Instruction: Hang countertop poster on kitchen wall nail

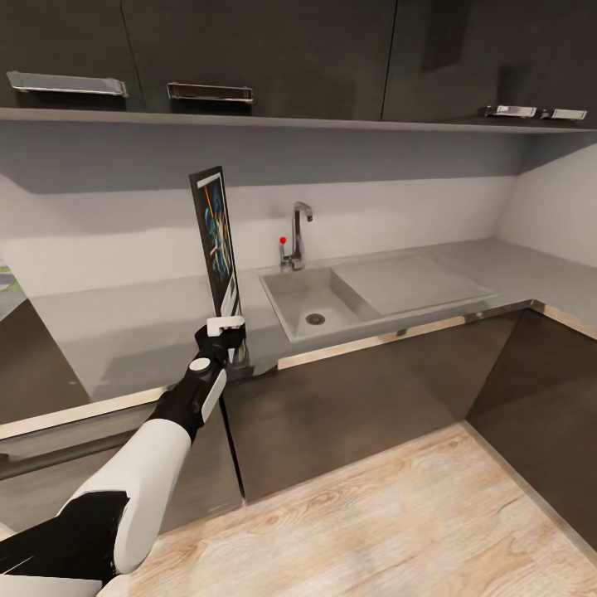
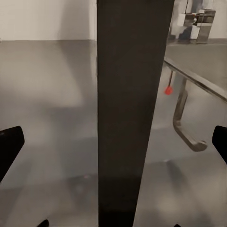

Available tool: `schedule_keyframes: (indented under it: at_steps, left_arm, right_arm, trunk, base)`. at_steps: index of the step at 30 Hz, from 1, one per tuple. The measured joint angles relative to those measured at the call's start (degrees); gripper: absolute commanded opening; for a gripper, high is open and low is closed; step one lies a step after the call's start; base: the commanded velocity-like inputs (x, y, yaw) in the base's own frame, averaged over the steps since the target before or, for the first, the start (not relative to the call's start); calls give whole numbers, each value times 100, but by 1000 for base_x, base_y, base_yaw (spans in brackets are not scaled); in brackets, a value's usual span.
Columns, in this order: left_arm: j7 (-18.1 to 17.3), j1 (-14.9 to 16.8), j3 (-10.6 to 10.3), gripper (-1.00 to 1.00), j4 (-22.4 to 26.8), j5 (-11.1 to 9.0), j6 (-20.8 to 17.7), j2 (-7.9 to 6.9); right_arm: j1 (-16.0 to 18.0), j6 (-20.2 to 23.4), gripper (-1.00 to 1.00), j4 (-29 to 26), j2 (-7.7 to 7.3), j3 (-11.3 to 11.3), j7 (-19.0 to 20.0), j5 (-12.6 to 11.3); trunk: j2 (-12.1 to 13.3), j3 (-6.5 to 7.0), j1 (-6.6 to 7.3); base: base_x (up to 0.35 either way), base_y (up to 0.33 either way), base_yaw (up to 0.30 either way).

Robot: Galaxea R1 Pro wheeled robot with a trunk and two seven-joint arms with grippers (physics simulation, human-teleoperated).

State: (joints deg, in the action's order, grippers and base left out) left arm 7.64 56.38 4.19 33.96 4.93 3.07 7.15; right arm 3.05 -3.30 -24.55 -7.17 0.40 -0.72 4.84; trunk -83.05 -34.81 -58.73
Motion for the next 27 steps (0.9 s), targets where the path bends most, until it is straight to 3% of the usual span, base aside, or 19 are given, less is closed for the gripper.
schedule_keyframes:
  at_steps: [5,6,27]
  left_arm:
    - [-11,0,3,100,62,0,-10,4]
    - [-13,-1,2,-100,68,0,-12,4]
    - [-21,-1,-9,-100,123,-19,-14,8]
  right_arm:
    - [0,0,100,0,2,0,0,1]
    - [0,0,100,0,1,0,0,1]
    - [0,0,100,0,5,0,0,1]
  trunk:
    - [0,0,0]
    - [0,0,0]
    - [0,0,0]
  base:
    - [0,0,0]
    - [0,0,0]
    - [0,0,0]
